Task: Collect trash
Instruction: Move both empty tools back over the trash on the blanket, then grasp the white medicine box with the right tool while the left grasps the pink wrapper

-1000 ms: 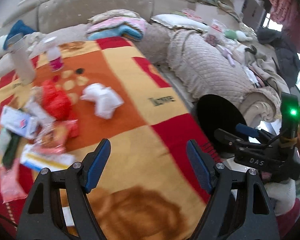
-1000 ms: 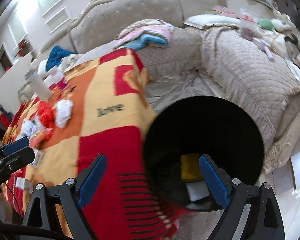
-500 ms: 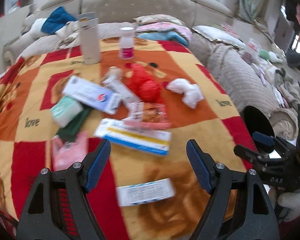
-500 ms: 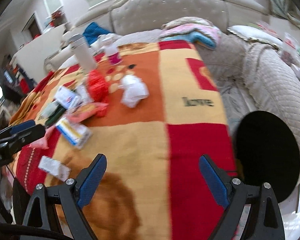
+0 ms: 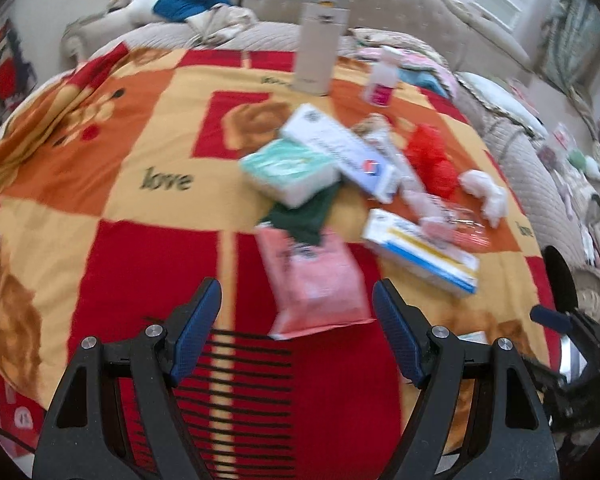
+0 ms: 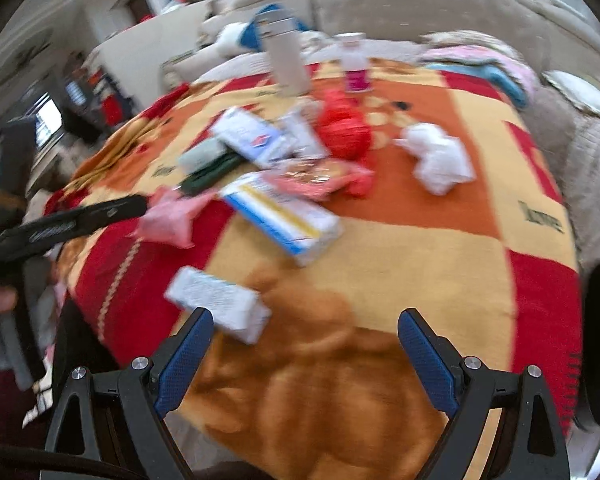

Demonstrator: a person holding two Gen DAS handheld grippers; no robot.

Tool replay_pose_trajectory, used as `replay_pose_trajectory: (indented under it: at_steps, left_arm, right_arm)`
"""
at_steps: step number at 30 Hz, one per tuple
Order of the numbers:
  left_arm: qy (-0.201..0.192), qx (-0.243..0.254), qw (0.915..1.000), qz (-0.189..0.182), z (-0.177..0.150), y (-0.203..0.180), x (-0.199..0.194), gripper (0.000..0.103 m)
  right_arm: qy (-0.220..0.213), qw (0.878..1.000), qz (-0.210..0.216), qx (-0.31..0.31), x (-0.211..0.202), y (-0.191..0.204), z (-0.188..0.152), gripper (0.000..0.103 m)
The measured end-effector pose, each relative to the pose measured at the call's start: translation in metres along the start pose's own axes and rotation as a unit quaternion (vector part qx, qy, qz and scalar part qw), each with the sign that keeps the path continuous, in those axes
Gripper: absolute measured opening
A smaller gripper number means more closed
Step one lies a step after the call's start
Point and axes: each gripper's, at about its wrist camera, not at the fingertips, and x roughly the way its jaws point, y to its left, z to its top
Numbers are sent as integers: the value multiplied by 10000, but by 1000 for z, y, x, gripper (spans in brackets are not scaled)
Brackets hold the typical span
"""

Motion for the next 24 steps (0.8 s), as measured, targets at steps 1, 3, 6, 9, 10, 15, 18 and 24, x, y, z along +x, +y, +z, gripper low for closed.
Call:
replay_pose_trajectory:
  at_steps: [1, 3, 6, 9, 10, 15, 18, 24]
  left_arm:
    - [8, -63, 10000, 21, 0, 7, 0, 78]
    - [23, -170, 9998, 50, -1, 17, 0, 78]
    - [65, -252, 9996, 68, 0, 25, 1, 78]
    - [72, -230, 9997, 95, 1, 26, 0, 78]
    - [76, -222, 9997, 98, 1, 25, 0, 78]
    - [178, -218, 9996, 57, 3, 24, 5, 78]
    - [253, -227, 9994, 19, 5, 20, 12, 78]
    - [443, -214, 9986, -173, 8, 6, 37, 78]
  right_arm:
    - [27, 9999, 70, -99, 3, 6, 1, 92]
    - [97, 9988, 285, -378, 10, 19, 6, 92]
    - [258, 9936, 472, -996, 23, 41, 13, 92]
    - [450, 9857, 581, -1515, 39, 54, 21, 92]
    - [526, 9831, 580, -1654, 45, 57, 23, 92]
    - [743, 9724, 629, -2120, 69, 69, 26, 68]
    - [894, 9733, 650, -2013, 79, 68, 24, 39]
    - [504, 9882, 520, -1353, 57, 53, 11, 35]
